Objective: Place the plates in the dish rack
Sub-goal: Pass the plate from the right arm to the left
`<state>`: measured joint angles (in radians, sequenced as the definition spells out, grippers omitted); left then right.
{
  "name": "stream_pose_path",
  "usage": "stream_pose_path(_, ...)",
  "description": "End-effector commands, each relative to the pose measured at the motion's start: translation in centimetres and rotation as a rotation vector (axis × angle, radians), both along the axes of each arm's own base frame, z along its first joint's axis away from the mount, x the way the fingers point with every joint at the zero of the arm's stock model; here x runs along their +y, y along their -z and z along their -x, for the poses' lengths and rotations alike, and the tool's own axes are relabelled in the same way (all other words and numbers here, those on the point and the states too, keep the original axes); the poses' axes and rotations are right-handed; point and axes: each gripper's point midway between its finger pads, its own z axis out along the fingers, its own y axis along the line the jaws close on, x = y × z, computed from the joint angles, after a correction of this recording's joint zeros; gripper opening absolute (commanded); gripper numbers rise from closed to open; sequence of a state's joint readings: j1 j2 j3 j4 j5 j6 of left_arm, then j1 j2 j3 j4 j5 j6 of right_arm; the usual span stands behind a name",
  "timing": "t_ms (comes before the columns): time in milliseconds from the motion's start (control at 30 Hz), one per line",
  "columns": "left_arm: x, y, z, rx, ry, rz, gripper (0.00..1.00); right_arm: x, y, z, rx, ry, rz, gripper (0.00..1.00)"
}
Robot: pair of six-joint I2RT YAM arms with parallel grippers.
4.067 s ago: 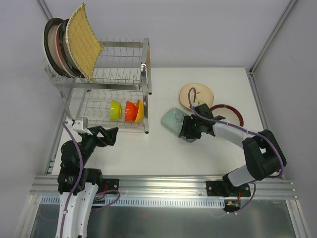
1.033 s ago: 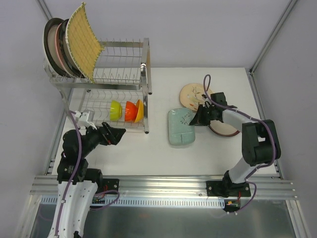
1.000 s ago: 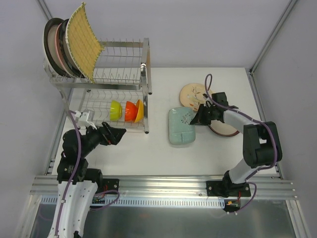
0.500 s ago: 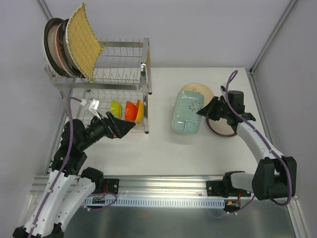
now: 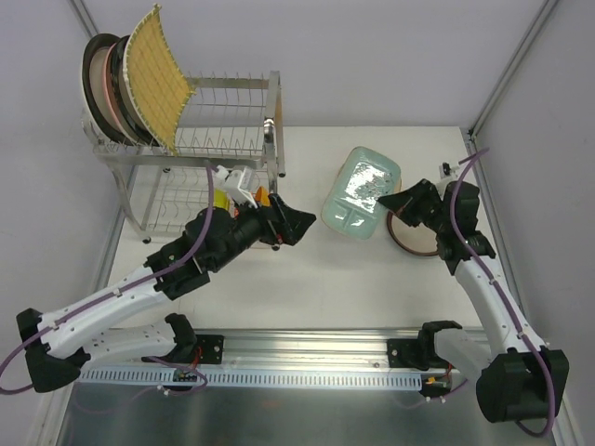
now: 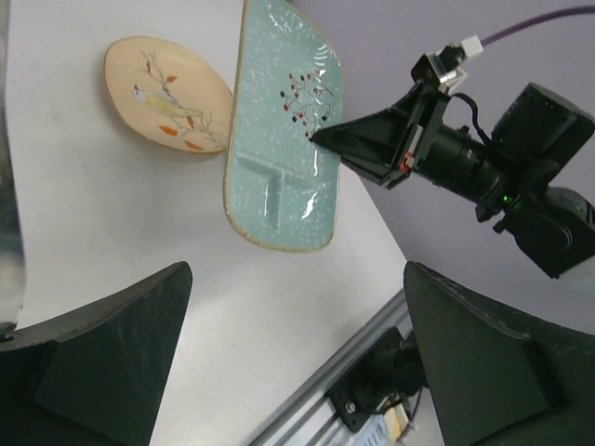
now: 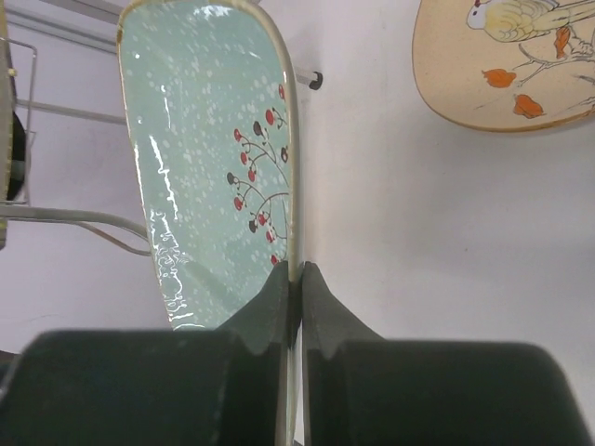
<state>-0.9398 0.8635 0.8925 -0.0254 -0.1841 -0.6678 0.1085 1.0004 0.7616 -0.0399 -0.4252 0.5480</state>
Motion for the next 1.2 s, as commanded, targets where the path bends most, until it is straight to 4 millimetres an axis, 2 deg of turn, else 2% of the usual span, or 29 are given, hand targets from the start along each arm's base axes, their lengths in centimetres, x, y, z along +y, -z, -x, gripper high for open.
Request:
stream_pose_path(0, -0.4, -4.9, -2.1, -0.133, -0.158, 0.067, 0.99, 0.5, -7.1, -0.4, -0.202, 0.024, -0.181, 0.01)
stream_pose_path(67, -1.1, -4.3, -3.0, -0.132, -0.200, 0.062, 0.99, 0.5, -7.6, 0.0, -0.202, 0.046, -0.251, 0.01)
stream_pose_path(100, -1.6, -4.2, -2.9, -0.135, -0.202, 0.062, 0.99, 0.6, -8.4, 0.0, -0.232, 0.044, -0.277, 0.01)
stream_pose_path(233, -3.5, -4.6, -3.6, -0.168, -0.216, 0.088, 0.99, 0.8, -9.9, 0.2, -0.247, 0.048, -0.387, 0.01)
stream_pose_path(367, -5.5, -4.2, -4.6, -0.194, -0.226, 0.029, 0.98, 1.1, -11.7, 0.5, -0.274, 0.037, -0.500, 0.01)
stream_pose_path(500, -6.8, -4.3, -5.3, -0.212, -0.228, 0.026, 0.95, 1.7, -12.4, 0.8, -0.284, 0.024, -0.551, 0.01)
stream_pose_path(833, -9.3, -4.1, -6.4, -0.247, -0.229, 0.055, 0.82, 2.3, -12.7, 1.1, -0.286, 0.032, -0.648, 0.01)
stream_pose_path(1167, -10.3, -3.6, -6.7, -0.265, -0.254, 0.056, 0.67, 2.3, -12.9, 1.2, -0.298, 0.044, -0.683, 0.01)
